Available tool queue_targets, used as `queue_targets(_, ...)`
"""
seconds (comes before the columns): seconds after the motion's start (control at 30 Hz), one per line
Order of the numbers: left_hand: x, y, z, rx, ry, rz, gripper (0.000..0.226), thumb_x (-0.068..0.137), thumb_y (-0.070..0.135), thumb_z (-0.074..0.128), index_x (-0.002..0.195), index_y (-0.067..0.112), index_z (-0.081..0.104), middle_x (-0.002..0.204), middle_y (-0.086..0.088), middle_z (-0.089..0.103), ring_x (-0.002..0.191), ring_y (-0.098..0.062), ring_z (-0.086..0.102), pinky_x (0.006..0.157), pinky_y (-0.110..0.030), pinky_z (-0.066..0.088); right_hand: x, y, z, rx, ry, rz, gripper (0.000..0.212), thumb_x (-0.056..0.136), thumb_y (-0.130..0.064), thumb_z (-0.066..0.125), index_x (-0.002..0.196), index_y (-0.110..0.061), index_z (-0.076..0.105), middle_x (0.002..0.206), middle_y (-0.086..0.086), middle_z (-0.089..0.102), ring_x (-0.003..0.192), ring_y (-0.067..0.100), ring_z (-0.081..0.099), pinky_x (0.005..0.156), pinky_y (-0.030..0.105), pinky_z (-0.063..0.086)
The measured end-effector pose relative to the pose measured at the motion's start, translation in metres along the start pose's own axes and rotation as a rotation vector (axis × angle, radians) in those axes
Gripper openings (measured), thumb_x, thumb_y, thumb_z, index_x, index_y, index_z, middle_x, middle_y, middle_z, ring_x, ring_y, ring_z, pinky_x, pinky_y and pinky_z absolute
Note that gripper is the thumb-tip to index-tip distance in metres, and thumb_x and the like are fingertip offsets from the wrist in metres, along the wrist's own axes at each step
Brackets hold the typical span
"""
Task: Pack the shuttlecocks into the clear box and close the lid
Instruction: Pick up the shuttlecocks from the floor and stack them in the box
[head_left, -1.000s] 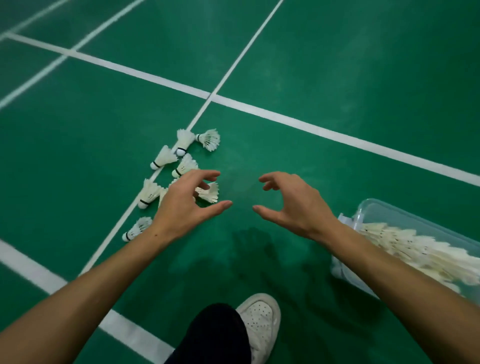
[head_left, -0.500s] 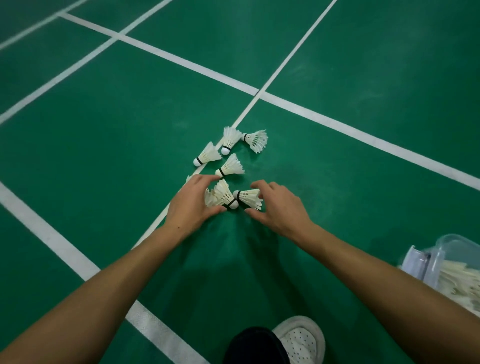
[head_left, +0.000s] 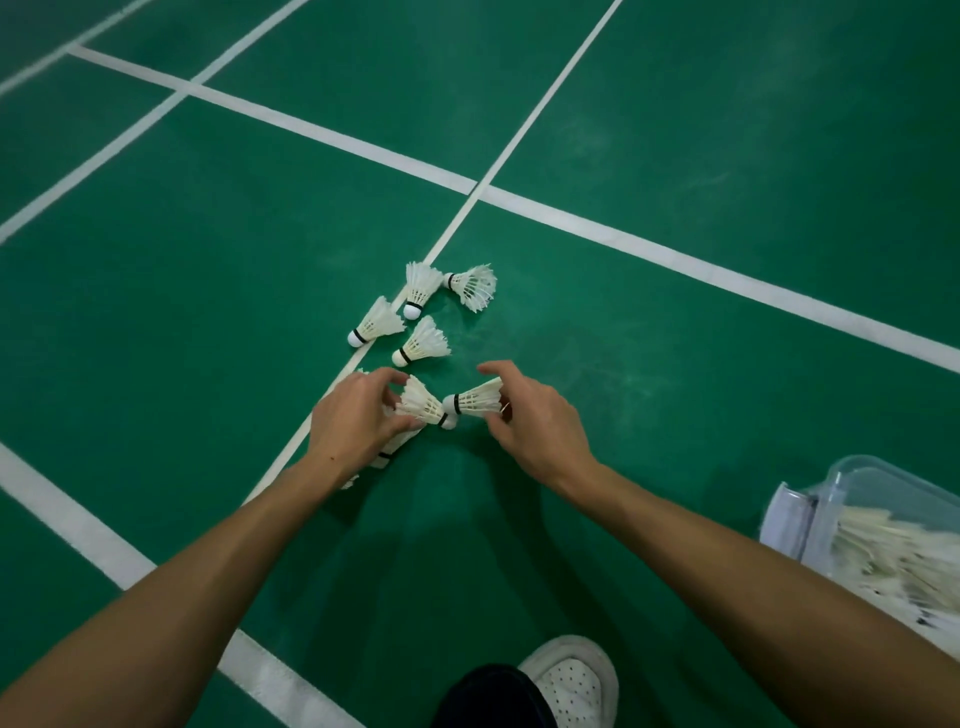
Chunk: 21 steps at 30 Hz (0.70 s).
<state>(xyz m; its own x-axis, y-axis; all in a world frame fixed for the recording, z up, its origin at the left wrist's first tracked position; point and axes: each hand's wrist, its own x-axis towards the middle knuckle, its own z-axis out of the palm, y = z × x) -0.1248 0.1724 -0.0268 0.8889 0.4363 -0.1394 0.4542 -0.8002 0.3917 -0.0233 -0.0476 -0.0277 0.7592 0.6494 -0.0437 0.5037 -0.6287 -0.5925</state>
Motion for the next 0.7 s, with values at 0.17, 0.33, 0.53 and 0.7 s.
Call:
queue_targets(0.17,-0.018,0.056,-0.016,-0.222,0.03,0.11,0.059,0.073,0.043,0.093,0.124,0.027,0.07,0.09,0.016,0.067,0.093,-0.015,0.067,0.085,-0.046,0.058,-0.039,0.022,-0.065,0.119,0.127,0.022,0.054,0.09,-0.025,0.073,0.138,-0.036,0.051,0.096,-0.013,0.068,0.088,0.02,0.069,0.074,0.047,0.059)
queue_targets(0.33,-0.037,0.153,-0.024,-0.413,-0.001,0.301,0.063,0.071,0.036,0.094,0.127,0.025,0.068,0.103,0.008,0.072,0.098,-0.006,0.07,0.1,-0.043,0.057,-0.107,0.052,-0.149,0.244,0.306,0.041,0.051,0.089,-0.021,0.077,0.135,-0.03,0.057,0.094,-0.01,0.071,0.082,0.013,0.07,0.078,0.047,0.061)
queue_targets(0.53,-0.061,0.281,0.005,-0.527,-0.097,0.531,0.059,0.069,0.032,0.096,0.121,0.023,0.07,0.1,0.003,0.076,0.093,-0.009,0.073,0.099,-0.039,0.058,-0.208,0.102,-0.238,0.298,0.454,0.193,0.052,0.092,-0.017,0.08,0.138,-0.027,0.059,0.094,-0.016,0.065,0.081,0.006,0.069,0.079,0.028,0.062)
queue_targets(0.7,-0.071,0.341,0.026,-0.533,-0.081,0.606,0.057,0.073,0.033,0.096,0.122,0.023,0.069,0.098,0.005,0.076,0.095,-0.014,0.073,0.094,-0.046,0.058,-0.265,0.144,-0.266,0.366,0.586,0.321,0.049,0.092,-0.022,0.08,0.136,-0.032,0.06,0.096,-0.008,0.063,0.075,0.009,0.064,0.073,0.028,0.059)
